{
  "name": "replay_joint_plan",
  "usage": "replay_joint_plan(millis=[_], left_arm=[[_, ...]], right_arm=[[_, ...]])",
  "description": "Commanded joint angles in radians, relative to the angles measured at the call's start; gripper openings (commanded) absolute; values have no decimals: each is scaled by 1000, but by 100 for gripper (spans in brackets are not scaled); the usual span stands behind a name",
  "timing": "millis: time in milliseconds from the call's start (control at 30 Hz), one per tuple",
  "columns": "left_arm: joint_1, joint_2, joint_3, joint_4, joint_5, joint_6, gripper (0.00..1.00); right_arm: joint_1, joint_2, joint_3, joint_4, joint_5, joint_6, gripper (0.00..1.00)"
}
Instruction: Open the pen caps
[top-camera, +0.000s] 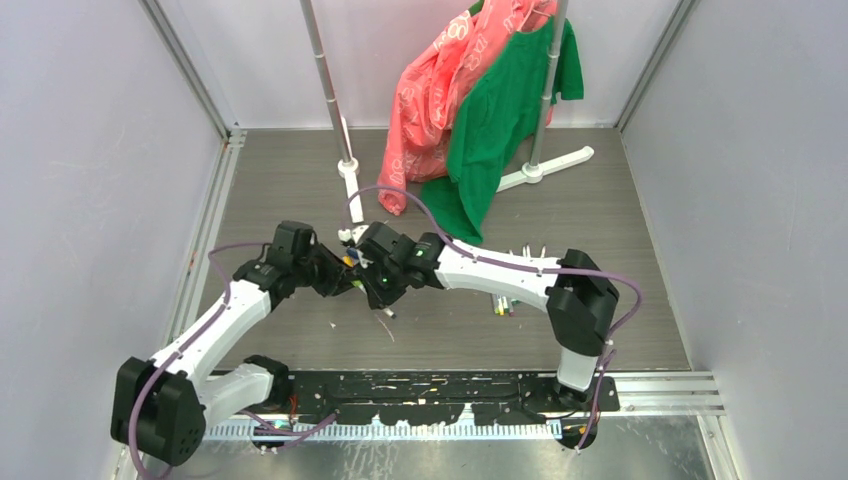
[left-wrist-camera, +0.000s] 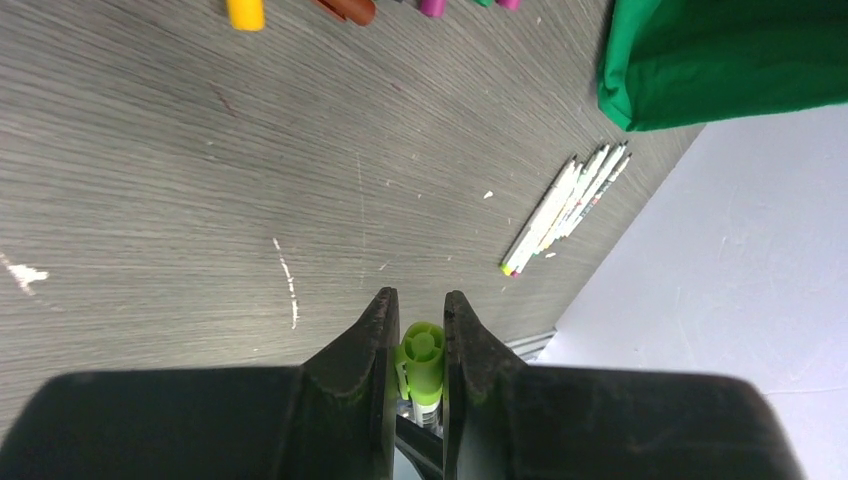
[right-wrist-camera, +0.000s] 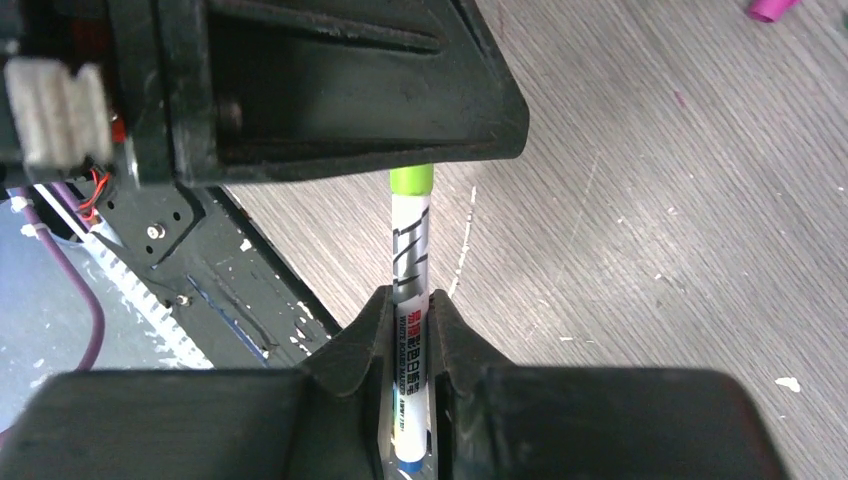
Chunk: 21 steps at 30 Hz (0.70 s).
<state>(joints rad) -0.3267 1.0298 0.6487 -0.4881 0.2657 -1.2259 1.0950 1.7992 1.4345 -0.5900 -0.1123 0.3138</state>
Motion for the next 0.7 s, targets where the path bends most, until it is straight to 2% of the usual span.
replay_joint_plan(millis=[0,300,567,667], left_arm=[[14,71,36,116,-65,-35,0],[18,193,89,153,-90,-29,0],[23,223,91,166,-89,-10,0],[22,253,124,139,-69,57,0]], right_arm=[[-6,-135,-93,16,14,29,1],[-5,-310,-324,45,107,73,1],[-6,-380,-406,48,166,107,1],[-7,-389,-420,44,241,122,1]])
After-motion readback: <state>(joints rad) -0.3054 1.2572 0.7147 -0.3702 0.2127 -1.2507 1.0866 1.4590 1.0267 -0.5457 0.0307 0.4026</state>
